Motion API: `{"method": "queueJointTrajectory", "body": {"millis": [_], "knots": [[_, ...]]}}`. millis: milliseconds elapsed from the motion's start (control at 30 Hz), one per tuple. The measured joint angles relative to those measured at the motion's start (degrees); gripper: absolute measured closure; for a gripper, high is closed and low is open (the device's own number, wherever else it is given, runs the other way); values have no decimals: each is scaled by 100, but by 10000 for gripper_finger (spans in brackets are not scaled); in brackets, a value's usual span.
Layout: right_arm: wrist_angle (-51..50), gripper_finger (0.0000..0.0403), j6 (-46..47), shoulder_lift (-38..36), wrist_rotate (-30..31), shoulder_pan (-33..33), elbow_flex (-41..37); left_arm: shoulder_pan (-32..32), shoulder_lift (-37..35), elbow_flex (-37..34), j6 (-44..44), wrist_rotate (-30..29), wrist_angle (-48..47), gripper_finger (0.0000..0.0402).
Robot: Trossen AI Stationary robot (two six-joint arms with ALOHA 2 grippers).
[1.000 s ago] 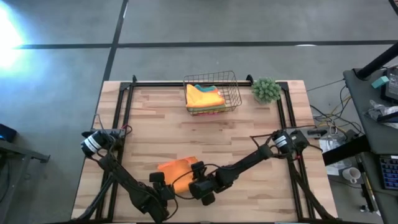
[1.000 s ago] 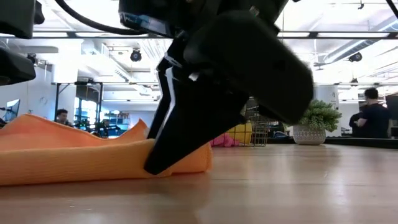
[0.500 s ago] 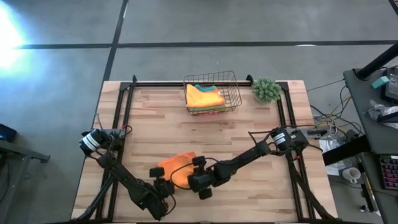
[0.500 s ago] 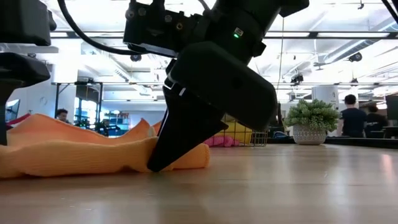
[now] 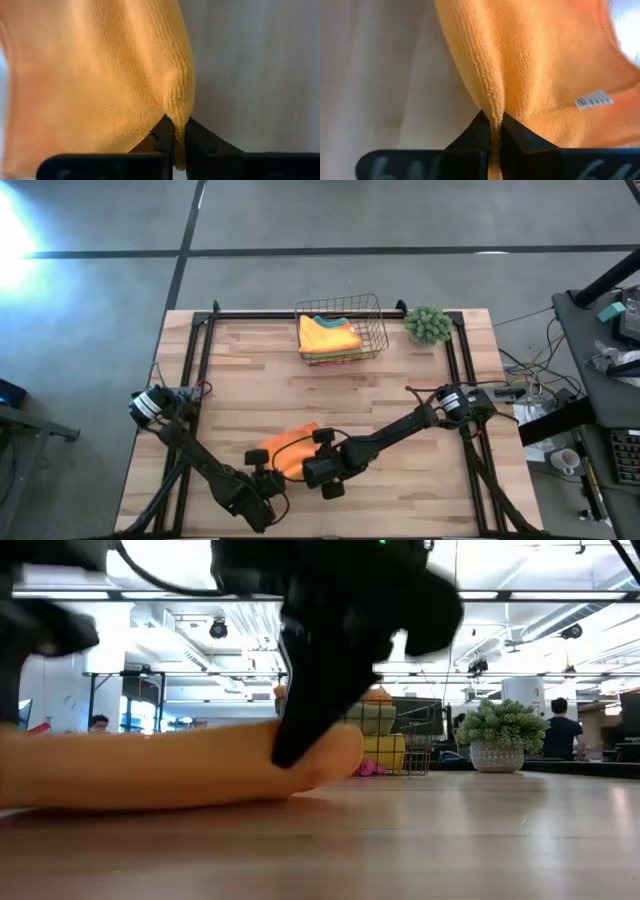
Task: Fold microfiber towels
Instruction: Put the folded orange microfiber cloth into the gold wire basket
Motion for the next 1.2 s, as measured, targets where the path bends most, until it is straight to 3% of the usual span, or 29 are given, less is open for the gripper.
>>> {"method": "queueJointTrajectory", "body": {"millis": [167,367,700,1200], "knots": [[-608,393,139,-2,-267,35,557,284,-393,184,330,333,-3,399],[-1565,393,348,-7,-207,52,1372,576,-973,192,443,326,-35,399],[-2515,394,390,-62,387,74,2176,959,-1809,184,958,68,-585,400],[-3289,394,130,-1097,986,-741,2052,2683,-2416,256,3373,-118,-520,400]]}}
